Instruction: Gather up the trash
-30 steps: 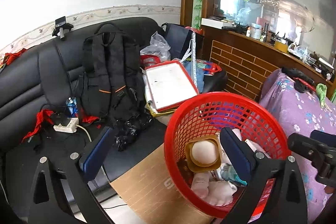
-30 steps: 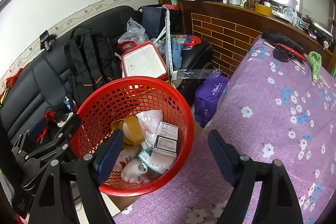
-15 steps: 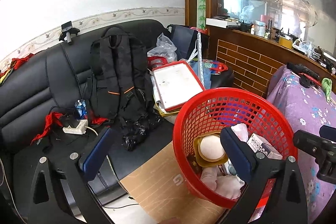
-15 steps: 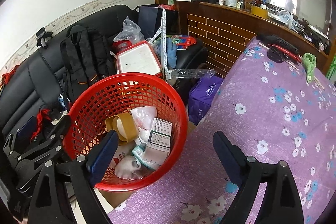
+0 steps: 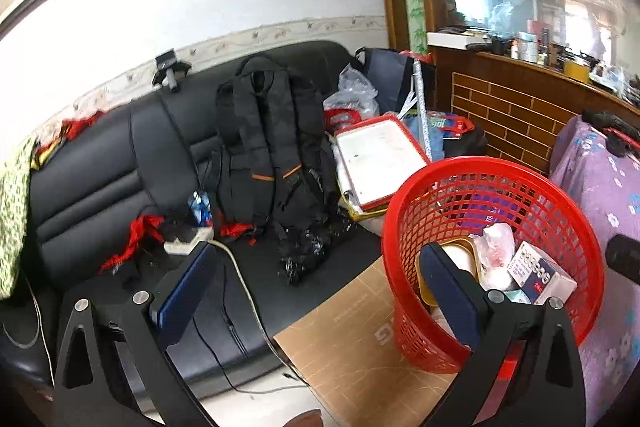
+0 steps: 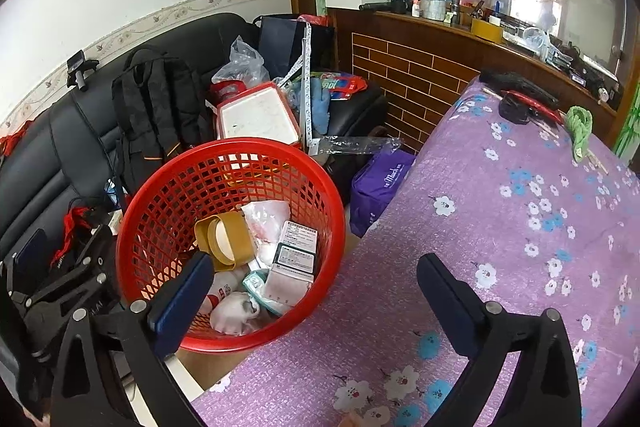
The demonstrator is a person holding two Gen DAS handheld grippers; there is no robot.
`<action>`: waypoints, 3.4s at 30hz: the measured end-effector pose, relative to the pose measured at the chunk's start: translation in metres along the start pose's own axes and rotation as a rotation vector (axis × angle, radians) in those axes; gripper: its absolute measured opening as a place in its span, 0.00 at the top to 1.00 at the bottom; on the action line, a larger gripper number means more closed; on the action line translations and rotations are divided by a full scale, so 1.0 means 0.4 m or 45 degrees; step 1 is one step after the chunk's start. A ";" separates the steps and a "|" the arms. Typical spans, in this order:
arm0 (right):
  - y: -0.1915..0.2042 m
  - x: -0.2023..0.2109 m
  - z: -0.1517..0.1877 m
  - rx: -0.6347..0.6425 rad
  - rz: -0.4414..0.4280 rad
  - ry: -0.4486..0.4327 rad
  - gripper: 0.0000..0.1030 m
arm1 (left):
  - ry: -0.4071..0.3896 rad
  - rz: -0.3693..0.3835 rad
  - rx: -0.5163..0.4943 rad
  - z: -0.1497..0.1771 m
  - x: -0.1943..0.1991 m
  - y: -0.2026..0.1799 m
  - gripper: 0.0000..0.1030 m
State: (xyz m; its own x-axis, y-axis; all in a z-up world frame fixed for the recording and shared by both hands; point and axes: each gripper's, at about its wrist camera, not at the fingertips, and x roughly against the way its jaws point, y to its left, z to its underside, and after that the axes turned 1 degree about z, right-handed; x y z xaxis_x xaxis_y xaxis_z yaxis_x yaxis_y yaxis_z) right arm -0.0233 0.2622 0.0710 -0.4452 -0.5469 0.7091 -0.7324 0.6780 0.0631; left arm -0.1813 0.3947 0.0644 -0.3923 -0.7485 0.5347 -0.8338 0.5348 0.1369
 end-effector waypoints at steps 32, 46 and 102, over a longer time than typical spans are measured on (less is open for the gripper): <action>-0.103 0.240 0.163 -0.012 0.022 -0.115 0.00 | -0.101 0.197 0.074 0.083 0.221 -0.013 0.02; -0.171 0.400 0.292 -0.040 0.066 -0.188 0.00 | -0.110 0.259 0.010 0.151 0.345 -0.017 0.02; -0.232 0.597 0.481 -0.139 0.323 -0.373 0.00 | -0.247 0.400 -0.128 0.245 0.547 -0.141 0.02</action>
State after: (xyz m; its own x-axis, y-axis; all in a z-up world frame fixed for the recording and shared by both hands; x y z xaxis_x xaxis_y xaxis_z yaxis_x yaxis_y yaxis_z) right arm -0.1607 -0.0259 0.0992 -0.7444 -0.4615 0.4825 -0.5283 0.8491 -0.0029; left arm -0.2580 0.1624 0.0921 -0.6971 -0.5967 0.3974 -0.6224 0.7789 0.0778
